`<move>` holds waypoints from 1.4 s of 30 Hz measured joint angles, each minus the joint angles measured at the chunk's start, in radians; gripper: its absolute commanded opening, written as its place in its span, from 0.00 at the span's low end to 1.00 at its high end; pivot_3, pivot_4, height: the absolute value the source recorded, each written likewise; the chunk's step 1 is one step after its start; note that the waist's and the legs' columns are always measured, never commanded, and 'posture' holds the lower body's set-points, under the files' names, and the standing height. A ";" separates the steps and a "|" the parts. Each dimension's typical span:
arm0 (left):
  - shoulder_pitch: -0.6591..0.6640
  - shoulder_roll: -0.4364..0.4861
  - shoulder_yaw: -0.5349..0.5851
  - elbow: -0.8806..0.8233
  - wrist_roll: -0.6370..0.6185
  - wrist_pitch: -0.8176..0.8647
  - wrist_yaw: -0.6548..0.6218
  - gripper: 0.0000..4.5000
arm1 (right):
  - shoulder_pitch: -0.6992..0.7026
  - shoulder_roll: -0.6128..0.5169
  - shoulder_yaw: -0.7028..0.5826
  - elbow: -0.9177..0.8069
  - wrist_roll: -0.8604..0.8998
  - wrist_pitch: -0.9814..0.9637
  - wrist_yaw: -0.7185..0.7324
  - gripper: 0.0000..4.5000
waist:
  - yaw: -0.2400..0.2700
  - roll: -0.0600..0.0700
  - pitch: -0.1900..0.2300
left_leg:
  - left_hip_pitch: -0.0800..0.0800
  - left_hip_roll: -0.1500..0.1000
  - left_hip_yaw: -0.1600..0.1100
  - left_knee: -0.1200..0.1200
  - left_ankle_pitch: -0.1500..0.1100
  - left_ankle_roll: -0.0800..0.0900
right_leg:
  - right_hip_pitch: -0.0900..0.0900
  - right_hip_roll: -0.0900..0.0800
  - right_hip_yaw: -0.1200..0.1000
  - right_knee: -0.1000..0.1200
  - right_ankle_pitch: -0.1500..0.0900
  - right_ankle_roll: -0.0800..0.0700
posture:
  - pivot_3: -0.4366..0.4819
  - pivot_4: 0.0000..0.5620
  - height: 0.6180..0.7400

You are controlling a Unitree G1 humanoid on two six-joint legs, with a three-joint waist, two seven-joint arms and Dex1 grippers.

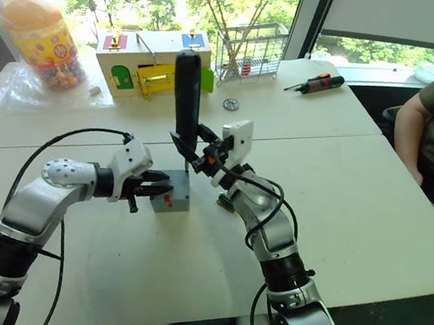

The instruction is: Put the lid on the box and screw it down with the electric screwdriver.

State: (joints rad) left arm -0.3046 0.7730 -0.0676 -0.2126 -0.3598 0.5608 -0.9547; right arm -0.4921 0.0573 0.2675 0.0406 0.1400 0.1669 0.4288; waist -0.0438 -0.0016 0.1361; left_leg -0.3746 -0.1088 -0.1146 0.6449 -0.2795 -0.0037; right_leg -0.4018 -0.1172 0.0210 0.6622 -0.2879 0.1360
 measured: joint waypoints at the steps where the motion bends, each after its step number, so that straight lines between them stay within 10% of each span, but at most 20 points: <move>1: 0.000 0.000 0.000 0.000 0.000 0.000 0.000 0.28 | 0.004 -0.001 0.000 -0.002 0.000 -0.004 0.000 0.41 | 0.000 0.000 0.000 | 0.000 0.000 0.000 0.000 0.000 0.000 | 0.000 0.000 0.000 0.000 0.000 0.000 | 0.48 0.27 1.00; 42: -0.012 -0.016 -0.021 0.019 0.024 -0.021 -0.004 0.28 | 0.022 -0.014 0.010 0.002 -0.033 -0.045 0.021 0.41 | 0.003 0.003 -0.007 | 0.002 0.002 0.000 -0.002 -0.003 0.003 | 0.006 0.002 0.001 -0.013 0.000 0.000 | 0.48 0.27 1.00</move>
State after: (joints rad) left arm -0.3164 0.7572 -0.0890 -0.1934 -0.3356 0.5393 -0.9586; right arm -0.4705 0.0437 0.2777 0.0429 0.1073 0.1215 0.4500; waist -0.0405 0.0013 0.1289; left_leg -0.3730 -0.1071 -0.1142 0.6428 -0.2820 -0.0002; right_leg -0.3955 -0.1148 0.0217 0.6493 -0.2882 0.1358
